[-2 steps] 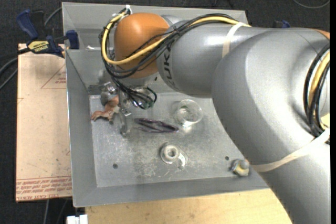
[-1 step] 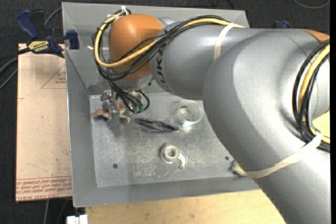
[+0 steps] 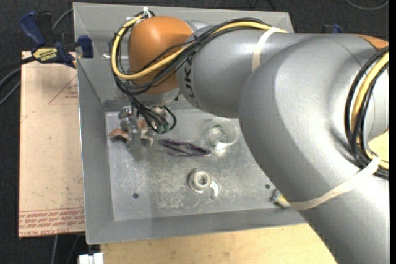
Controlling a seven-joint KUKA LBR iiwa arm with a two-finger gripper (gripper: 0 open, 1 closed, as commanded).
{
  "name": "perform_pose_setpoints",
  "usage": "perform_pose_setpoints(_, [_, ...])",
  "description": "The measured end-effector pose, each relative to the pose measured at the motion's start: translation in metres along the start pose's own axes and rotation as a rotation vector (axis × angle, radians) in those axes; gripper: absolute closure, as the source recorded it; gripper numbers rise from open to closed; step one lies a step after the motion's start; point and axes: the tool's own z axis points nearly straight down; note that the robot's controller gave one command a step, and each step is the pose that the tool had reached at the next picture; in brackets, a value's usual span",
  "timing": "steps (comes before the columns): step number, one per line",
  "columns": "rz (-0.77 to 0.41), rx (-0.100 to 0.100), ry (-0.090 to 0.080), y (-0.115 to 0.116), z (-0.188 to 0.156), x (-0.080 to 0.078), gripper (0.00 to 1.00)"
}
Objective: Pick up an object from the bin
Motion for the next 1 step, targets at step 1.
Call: perform_pose_setpoints(1, [0.0,0.0,0.004,-0.0001,-0.0023,0.0011,1.0])
